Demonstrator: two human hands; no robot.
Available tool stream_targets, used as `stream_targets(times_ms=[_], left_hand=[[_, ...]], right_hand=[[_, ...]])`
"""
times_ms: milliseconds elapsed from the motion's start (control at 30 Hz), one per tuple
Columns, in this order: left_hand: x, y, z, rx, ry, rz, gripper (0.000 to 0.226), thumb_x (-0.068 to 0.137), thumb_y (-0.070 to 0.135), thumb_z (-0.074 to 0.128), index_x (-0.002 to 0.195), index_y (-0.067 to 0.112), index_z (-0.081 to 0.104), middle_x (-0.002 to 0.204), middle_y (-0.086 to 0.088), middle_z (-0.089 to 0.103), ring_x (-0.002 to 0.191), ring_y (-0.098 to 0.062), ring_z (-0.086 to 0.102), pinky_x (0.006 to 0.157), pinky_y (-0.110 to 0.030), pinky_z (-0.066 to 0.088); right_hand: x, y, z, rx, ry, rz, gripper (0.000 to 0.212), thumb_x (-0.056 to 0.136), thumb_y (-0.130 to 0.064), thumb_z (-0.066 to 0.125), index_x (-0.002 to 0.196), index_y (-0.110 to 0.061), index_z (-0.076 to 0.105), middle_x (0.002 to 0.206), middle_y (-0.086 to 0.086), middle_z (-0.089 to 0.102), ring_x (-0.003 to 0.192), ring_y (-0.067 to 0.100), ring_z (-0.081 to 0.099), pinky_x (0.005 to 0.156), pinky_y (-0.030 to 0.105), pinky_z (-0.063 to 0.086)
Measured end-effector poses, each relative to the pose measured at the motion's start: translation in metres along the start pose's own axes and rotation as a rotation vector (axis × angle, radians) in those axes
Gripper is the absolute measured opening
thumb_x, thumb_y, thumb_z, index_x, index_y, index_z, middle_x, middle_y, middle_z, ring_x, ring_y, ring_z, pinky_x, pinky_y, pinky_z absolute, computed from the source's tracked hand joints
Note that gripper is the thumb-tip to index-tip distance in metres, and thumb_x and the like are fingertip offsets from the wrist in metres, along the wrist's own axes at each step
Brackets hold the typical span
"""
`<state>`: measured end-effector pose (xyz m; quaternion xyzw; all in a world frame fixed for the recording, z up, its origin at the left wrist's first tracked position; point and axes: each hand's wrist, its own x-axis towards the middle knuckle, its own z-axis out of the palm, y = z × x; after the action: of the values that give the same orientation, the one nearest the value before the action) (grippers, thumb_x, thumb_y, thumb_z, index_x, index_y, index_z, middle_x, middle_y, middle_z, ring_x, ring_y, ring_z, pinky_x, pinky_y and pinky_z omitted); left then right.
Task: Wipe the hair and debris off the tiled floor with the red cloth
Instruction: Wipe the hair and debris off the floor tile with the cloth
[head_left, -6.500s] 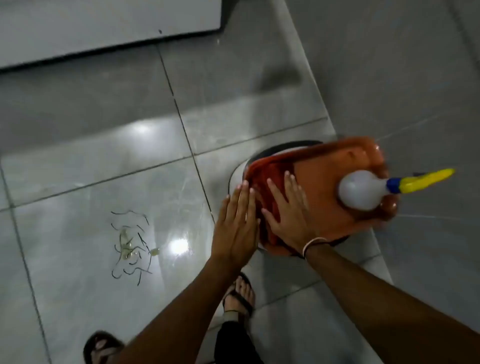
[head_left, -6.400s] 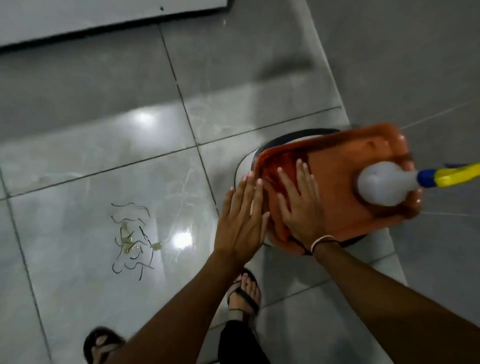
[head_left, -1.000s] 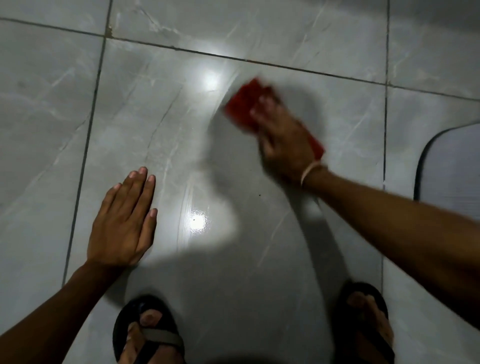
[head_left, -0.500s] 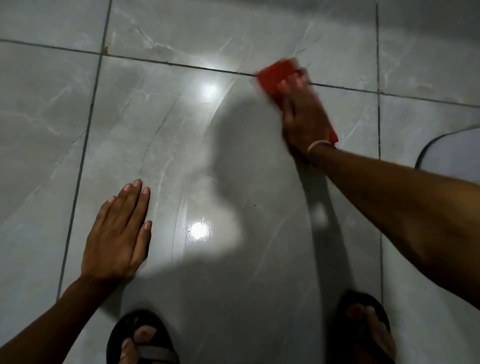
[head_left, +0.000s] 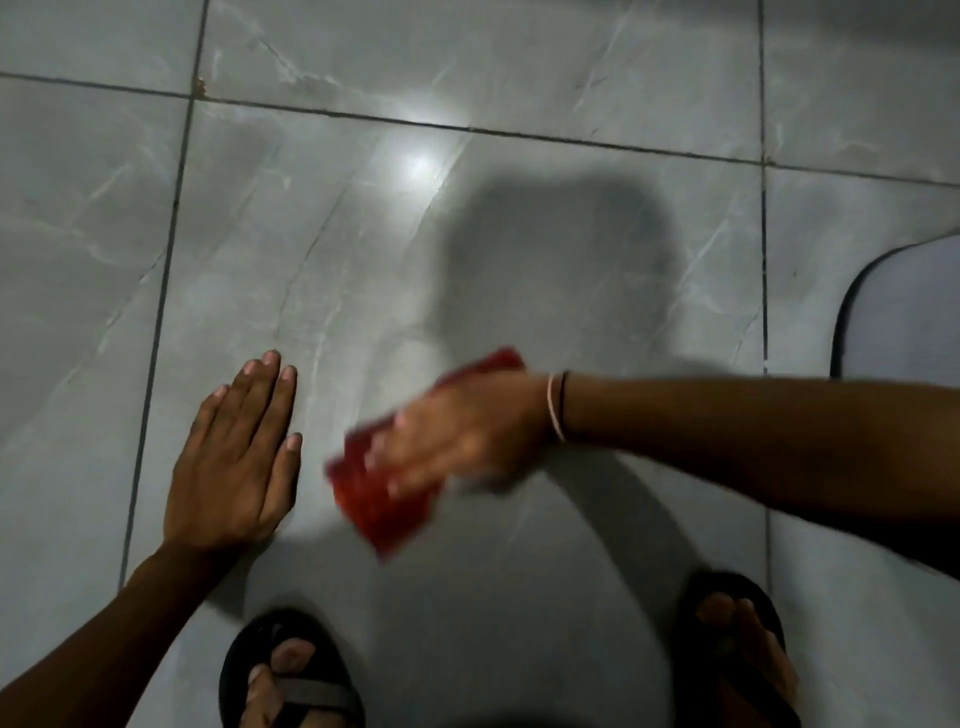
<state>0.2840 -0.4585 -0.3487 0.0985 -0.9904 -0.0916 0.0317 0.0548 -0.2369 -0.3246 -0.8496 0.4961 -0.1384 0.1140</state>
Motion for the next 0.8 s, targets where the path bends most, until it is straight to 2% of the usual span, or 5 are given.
stream_targets(times_ms=[200,300,433,533,800], left_hand=[[-0.002,-0.001,0.001,-0.016,-0.001,-0.007,0.064,0.105,0.029,0.035,0.165,0.009,0.024,0.174,-0.010,0.022,0.162,-0.023,0.019,0.130,-0.046,0.021],[-0.003,-0.003,0.003,-0.010,0.013,0.003,0.064,0.105,0.030,0.034,0.165,0.011,0.023,0.175,-0.008,0.020,0.163,-0.022,0.017,0.131,-0.041,0.016],[-0.003,-0.005,0.006,-0.008,0.022,0.008,0.064,0.105,0.030,0.032,0.165,0.011,0.022,0.175,-0.009,0.020,0.162,-0.023,0.018,0.130,-0.043,0.017],[-0.003,-0.003,0.005,-0.019,0.035,0.016,0.064,0.105,0.031,0.032,0.165,0.011,0.023,0.175,-0.009,0.020,0.162,-0.023,0.018,0.130,-0.043,0.017],[-0.002,-0.002,0.003,-0.026,0.013,0.017,0.064,0.105,0.030,0.032,0.165,0.008,0.022,0.174,-0.013,0.022,0.162,-0.026,0.019,0.128,-0.049,0.022]], right_hand=[[-0.039,0.080,-0.051,-0.106,0.557,1.555,0.050,0.104,-0.013,0.046,0.154,-0.016,0.042,0.166,0.015,0.034,0.156,0.030,0.029,0.129,0.046,0.026],[-0.034,0.004,-0.020,-0.134,0.490,1.401,0.053,0.101,-0.013,0.048,0.154,-0.010,0.042,0.164,0.020,0.035,0.155,0.034,0.031,0.127,0.049,0.031],[-0.082,-0.130,0.028,0.056,-0.037,0.403,0.052,0.103,-0.025,0.043,0.153,-0.013,0.043,0.164,0.014,0.039,0.156,0.027,0.030,0.130,0.046,0.028],[-0.132,-0.096,0.016,-0.003,-0.209,0.074,0.053,0.101,-0.025,0.054,0.153,-0.017,0.044,0.164,0.012,0.038,0.156,0.027,0.032,0.127,0.045,0.034],[-0.181,0.037,-0.049,-0.180,0.453,1.546,0.052,0.107,-0.030,0.039,0.157,-0.022,0.032,0.168,0.015,0.029,0.156,0.031,0.027,0.129,0.054,0.027]])
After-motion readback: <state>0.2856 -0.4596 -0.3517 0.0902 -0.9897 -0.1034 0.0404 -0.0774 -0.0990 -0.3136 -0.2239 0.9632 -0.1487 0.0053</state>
